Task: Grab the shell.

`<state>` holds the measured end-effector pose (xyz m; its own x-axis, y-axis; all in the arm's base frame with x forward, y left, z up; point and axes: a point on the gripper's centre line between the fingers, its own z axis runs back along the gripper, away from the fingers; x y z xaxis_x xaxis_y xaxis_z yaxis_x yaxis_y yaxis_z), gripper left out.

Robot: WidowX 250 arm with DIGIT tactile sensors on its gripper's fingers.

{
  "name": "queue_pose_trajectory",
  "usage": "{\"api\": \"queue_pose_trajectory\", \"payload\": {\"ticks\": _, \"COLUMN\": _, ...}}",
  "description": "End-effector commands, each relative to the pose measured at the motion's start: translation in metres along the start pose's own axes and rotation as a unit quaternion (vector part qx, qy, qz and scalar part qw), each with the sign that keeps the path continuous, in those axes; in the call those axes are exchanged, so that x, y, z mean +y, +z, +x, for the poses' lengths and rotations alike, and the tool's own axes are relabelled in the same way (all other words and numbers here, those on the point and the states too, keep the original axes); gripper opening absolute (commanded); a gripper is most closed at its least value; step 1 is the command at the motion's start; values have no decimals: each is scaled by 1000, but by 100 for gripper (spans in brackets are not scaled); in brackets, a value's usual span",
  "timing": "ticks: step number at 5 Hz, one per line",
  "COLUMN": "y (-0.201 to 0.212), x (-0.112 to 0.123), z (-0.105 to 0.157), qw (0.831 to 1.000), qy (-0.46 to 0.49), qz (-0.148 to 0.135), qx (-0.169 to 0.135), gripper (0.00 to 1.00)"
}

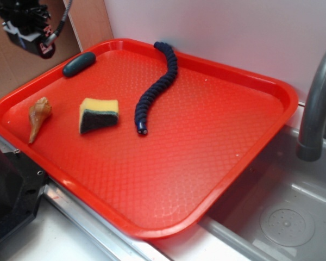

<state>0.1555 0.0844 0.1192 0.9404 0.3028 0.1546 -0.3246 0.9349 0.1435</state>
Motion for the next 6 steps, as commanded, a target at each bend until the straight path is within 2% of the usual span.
{"api": "queue_pose_trajectory", "payload": {"ticks": 1, "y": -33, "x": 25, "z": -10, "qw": 981, "qy": 195, "qz": 1, "qx": -7, "gripper": 100}}
{"api": "queue_pose_trajectory", "payload": {"ticks": 2, "y": -58, "x": 24, "z": -7, "qw": 983, "qy": 179, "qz": -24, "qx": 21, "gripper": 100}}
{"api": "queue_pose_trajectory", "payload": {"ticks": 3, "y": -80, "x": 16, "z": -9, "qw": 983, "qy": 175, "qz": -29, "qx": 38, "gripper": 100}}
{"api": "queue_pose_trajectory", "payload": {"ticks": 4, "y": -100, "x": 0, "z": -24, "qw": 986, "qy": 161, "qz": -26, "qx": 41, "gripper": 100}}
{"api": "queue_pose_trajectory", "payload": {"ticks": 5, "y": -111, "x": -3, "z": -59, "qw": 986, "qy": 156, "qz": -25, "qx": 50, "gripper": 100}}
{"api": "queue_pose_trajectory", "payload": {"ticks": 6, "y": -116, "x": 5, "z": -83, "qw": 987, "qy": 151, "qz": -18, "qx": 56, "gripper": 0}}
